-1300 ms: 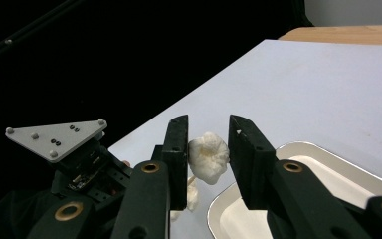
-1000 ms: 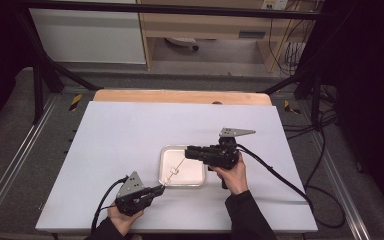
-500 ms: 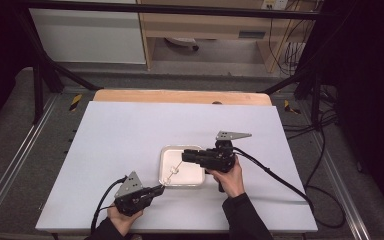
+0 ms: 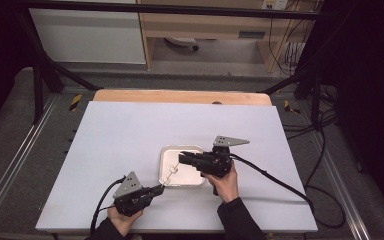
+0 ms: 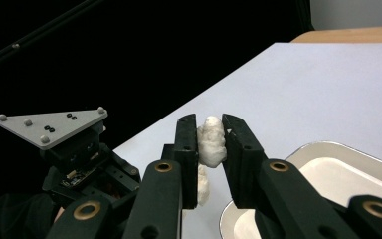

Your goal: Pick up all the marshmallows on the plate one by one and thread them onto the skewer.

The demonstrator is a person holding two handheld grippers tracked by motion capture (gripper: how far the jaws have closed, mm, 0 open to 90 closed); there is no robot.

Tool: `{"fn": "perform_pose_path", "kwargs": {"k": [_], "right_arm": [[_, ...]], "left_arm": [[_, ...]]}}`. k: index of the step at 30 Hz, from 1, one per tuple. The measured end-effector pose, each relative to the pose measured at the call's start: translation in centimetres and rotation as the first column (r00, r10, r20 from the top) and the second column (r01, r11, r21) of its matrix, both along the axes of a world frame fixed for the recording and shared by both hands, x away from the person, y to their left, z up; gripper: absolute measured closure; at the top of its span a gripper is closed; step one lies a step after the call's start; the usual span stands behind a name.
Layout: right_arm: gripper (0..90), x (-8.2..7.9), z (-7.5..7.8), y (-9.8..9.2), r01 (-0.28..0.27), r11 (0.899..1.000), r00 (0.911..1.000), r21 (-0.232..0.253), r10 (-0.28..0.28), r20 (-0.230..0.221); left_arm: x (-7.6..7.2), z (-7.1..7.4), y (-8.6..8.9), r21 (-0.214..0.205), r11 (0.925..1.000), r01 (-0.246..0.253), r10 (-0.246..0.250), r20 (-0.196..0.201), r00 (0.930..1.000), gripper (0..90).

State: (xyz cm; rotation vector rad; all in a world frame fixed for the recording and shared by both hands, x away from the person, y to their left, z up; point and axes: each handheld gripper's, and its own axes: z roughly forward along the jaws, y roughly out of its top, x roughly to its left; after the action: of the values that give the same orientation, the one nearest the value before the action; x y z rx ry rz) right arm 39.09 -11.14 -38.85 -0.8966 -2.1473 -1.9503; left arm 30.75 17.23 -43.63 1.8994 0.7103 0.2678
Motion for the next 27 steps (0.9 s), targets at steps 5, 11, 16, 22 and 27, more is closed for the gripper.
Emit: {"fn": "perform_pose_path", "kwargs": {"k": [5,11,16,22,27], "right_arm": [[79.5,-0.4,-0.2,0.2,0.011,1.000,0.9995,0.022,-0.011,0.031],[80.5,-0.8,-0.8,0.5,0.016,0.998,0.9989,0.054,-0.018,0.043],[81.0,-1.0,-1.2,0.6,0.019,0.997,0.9990,0.069,-0.022,0.039],[81.3,-1.0,-1.8,0.5,0.024,0.996,0.9994,0.082,-0.026,0.024],[81.6,-1.1,-1.9,0.6,0.022,0.996,0.9996,0.088,-0.024,0.018]], "left_arm": [[-0.1,0.0,0.0,-0.010,0.9999,-0.002,0.002,0.004,1.0000,88.8],[-0.1,-0.1,-0.1,-0.001,1.0000,-0.001,0.001,0.001,1.0000,88.8],[-0.1,-0.1,-0.1,0.001,1.0000,-0.003,0.003,-0.004,1.0000,88.9],[-0.1,-0.1,-0.3,0.010,0.9999,-0.004,0.004,-0.009,1.0000,88.9],[-0.1,-0.1,-0.4,0.014,0.9999,-0.001,0.001,-0.008,1.0000,88.9]]}}
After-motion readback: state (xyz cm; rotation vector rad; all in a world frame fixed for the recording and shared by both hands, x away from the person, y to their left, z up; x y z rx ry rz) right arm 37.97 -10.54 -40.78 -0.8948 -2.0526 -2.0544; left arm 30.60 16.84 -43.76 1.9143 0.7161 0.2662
